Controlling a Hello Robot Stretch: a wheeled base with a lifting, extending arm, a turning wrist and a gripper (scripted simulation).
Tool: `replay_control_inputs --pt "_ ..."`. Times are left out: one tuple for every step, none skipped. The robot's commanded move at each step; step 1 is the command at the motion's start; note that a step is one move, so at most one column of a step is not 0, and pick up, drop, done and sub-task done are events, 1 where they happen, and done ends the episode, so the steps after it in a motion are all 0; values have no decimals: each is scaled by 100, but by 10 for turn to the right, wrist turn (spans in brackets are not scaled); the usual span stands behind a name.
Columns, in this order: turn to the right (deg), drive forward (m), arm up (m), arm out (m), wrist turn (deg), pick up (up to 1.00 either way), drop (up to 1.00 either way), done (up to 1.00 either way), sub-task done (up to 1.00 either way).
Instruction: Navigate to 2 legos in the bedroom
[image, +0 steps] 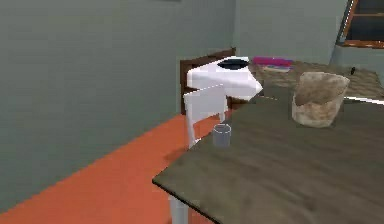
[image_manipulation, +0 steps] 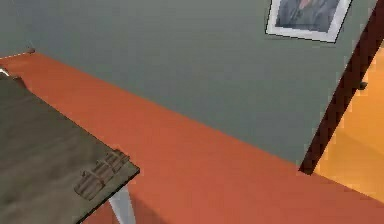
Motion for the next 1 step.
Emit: replay_control_inputs --pt "450 0 0 0 0 0 0 0 0"
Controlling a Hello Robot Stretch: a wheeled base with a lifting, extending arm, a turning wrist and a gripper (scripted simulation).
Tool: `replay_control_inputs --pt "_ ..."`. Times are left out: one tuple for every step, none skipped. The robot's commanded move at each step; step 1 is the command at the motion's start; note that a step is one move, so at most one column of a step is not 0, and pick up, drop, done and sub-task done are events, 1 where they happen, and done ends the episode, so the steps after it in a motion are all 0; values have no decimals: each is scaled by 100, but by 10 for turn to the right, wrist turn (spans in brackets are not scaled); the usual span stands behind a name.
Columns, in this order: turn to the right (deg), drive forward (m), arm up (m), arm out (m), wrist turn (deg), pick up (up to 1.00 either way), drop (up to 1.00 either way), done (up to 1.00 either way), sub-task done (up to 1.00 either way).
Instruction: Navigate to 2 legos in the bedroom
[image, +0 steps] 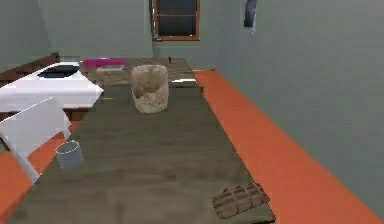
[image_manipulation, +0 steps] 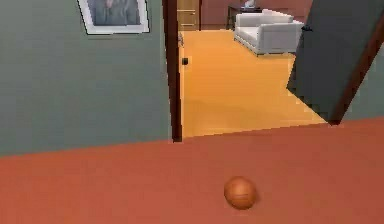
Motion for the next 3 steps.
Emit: replay_control_inputs --pt "450 0 0 0 0 0 0 0 0" --pt "90 0 0 0 0 0 0 0 0" --pt "0 30 0 0 0 0 0 0 0"
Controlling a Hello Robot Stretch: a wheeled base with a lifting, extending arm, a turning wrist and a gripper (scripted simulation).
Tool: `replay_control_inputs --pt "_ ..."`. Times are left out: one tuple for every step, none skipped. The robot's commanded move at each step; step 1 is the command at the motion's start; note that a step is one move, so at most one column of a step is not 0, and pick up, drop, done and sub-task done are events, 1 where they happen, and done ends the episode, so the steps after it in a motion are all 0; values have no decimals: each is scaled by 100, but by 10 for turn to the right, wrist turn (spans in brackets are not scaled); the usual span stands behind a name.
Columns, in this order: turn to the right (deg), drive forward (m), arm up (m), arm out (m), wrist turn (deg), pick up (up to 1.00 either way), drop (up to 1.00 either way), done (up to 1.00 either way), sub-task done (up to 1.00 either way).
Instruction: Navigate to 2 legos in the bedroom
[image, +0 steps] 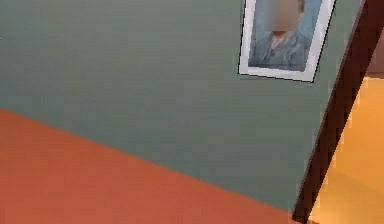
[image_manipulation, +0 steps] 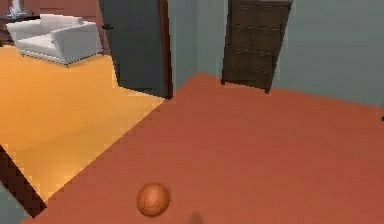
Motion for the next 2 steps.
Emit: replay_control_inputs --pt "-60 0 0 0 0 0 0 0 0" --pt "0 55 0 0 0 0 0 0 0"
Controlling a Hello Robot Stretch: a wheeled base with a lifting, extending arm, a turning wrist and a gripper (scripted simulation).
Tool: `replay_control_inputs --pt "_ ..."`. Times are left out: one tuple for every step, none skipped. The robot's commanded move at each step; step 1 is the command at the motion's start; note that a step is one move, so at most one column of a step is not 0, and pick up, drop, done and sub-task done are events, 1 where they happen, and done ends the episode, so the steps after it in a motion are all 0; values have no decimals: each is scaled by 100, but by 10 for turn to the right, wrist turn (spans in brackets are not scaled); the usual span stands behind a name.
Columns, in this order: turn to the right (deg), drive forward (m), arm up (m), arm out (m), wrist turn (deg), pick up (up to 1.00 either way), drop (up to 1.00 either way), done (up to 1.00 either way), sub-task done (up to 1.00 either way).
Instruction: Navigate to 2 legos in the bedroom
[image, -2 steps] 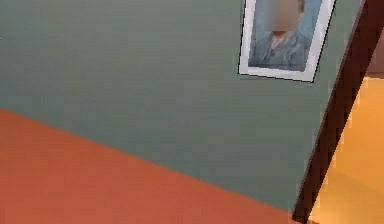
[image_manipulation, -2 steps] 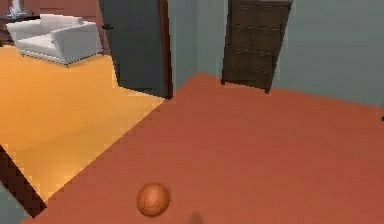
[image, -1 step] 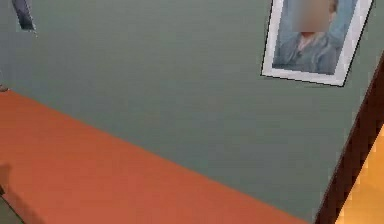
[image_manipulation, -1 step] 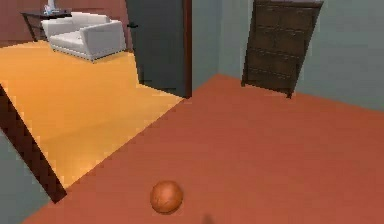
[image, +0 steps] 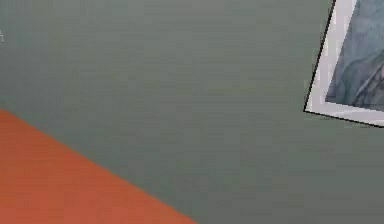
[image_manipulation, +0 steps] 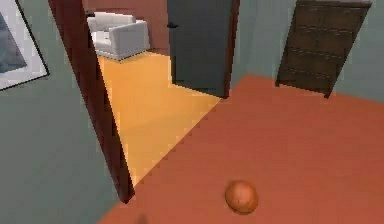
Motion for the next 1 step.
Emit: replay_control_inputs --pt "-450 0 0 0 0 0 0 0 0"
